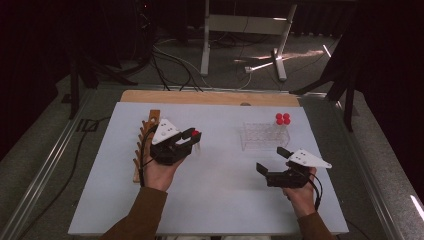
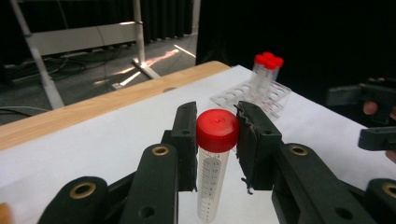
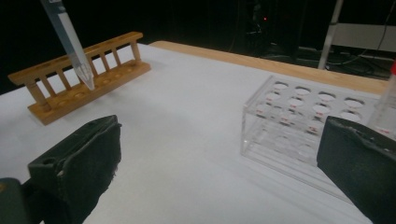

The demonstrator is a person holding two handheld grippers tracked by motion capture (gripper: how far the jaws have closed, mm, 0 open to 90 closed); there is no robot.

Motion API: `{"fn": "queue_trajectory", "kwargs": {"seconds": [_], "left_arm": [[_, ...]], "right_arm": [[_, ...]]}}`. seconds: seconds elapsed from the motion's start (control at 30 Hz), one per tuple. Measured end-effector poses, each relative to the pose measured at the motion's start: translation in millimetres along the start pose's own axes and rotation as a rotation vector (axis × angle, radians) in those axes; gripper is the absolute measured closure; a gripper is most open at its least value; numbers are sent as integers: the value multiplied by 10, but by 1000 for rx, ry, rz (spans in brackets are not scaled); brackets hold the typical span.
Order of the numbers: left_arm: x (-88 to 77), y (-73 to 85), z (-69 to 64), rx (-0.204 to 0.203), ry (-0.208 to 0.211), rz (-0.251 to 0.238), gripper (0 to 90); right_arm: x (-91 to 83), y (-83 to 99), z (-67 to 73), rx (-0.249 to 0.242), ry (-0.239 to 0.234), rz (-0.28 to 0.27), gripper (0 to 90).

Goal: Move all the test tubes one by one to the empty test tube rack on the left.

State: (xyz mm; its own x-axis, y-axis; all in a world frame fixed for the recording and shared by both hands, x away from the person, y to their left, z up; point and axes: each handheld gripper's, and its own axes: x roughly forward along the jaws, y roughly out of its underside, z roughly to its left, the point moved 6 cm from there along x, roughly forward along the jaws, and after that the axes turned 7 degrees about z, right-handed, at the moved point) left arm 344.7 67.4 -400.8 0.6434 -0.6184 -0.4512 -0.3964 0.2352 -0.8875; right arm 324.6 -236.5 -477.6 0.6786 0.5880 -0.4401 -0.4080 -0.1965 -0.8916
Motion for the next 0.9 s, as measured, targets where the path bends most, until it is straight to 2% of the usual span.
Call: {"fn": "queue_trajectory", "kwargs": {"seconds": [0.17,0.53,0.9], "left_arm": [[-95,-51,105,-9,-23,-16,710],[-215,-106,322,-16,-78,-37,709],[-278,-156,592,-32,-164,-53,709]], "right_arm": [[-27,18,-59,24,11,-5,0],[-23,40,-70,26,20,-3,0],[-32,34,-63,35,17,-14,0]]}}
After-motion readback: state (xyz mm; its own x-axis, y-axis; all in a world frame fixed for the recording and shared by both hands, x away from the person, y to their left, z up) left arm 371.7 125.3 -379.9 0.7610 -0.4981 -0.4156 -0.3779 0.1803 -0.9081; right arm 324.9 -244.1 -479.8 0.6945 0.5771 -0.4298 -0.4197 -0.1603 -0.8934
